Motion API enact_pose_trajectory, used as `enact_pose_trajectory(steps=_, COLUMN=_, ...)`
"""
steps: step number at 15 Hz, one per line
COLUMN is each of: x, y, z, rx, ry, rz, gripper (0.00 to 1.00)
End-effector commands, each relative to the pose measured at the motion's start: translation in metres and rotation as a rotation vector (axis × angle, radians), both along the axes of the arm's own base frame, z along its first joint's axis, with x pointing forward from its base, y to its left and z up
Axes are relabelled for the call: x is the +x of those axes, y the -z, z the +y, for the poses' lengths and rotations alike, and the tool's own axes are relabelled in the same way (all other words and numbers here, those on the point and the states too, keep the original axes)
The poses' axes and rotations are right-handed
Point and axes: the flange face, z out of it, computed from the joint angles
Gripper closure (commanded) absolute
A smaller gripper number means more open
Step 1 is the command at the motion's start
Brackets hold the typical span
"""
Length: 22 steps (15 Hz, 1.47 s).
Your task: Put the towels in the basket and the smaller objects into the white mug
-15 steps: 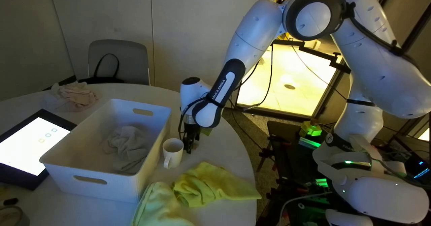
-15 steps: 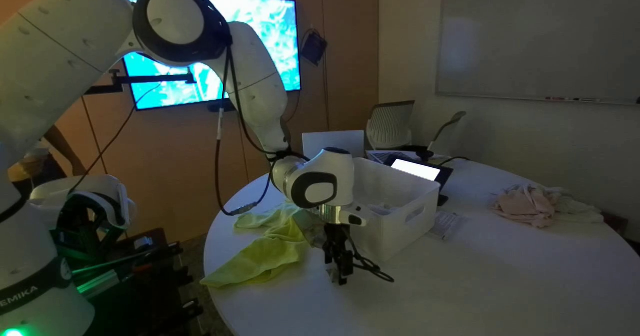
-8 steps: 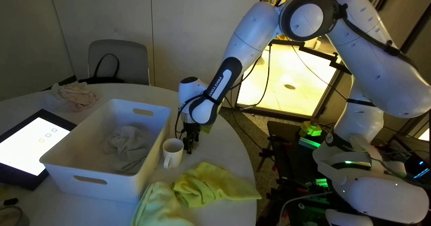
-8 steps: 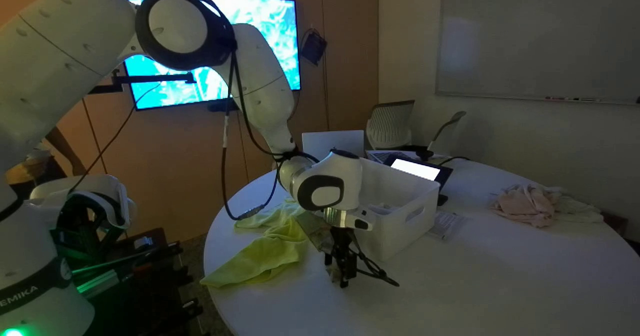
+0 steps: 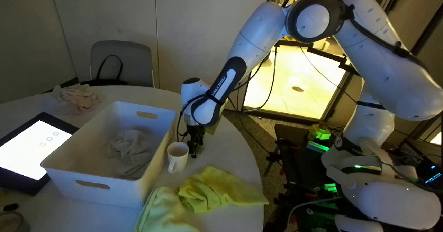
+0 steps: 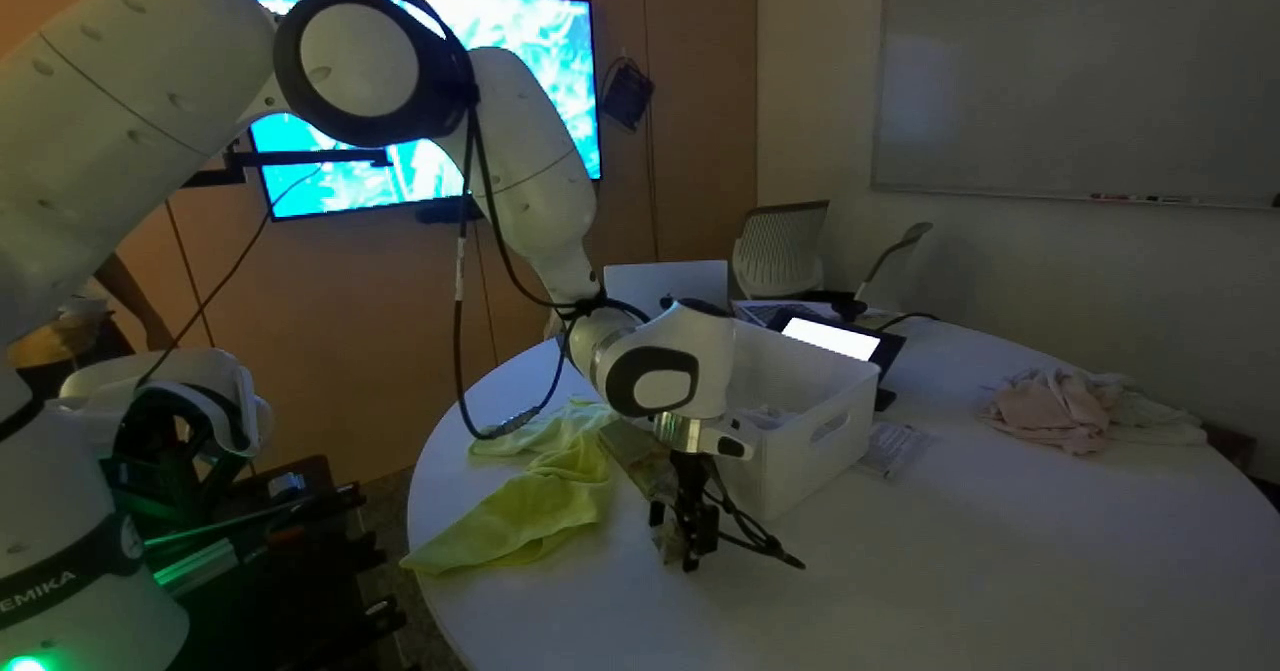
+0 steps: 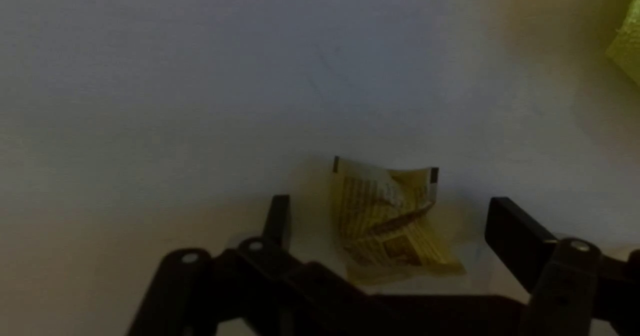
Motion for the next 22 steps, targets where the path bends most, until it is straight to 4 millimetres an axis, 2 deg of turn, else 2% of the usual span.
enact_pose_trajectory(steps=1, x=0.01, y=0.004, z=0.001, rx=0.021, ry=-0.019, rz=0.008, gripper=0.0)
enact_pose_trajectory(steps=4, x=0.011, y=0.005, z=0.001, rx=0.014, ry=-0.018, rz=0.014, gripper=0.02)
enact_pose_trajectory(steps=9, x=0.011, y=0.004, z=-0.003, rx=0.0, ry=-0.006, rz=0.005, gripper=0.46)
enact_pose_trajectory(steps=14, x=0.012, y=0.0, z=-0.001, rx=-0.008, ry=-0.006, rz=-0.006, gripper=0.84)
enact_pose_trajectory(steps=16, x=0.011, y=-0.001, z=-0.001, rx=-0.012, ry=-0.006, rz=-0.007, gripper=0.95)
enact_pose_trajectory(steps=18, x=0.01, y=-0.001, z=-0.001, rx=-0.012, ry=-0.005, rz=-0.005, gripper=0.99)
enact_pose_trajectory(steps=20, x=0.009, y=-0.003, z=0.0, rx=-0.019, ry=-0.003, rz=0.001, gripper=0.95)
enact_pose_trajectory(steps=22, x=0.007, y=-0.006, z=0.001, rx=-0.028, ry=0.005, rz=0.011, gripper=0.95)
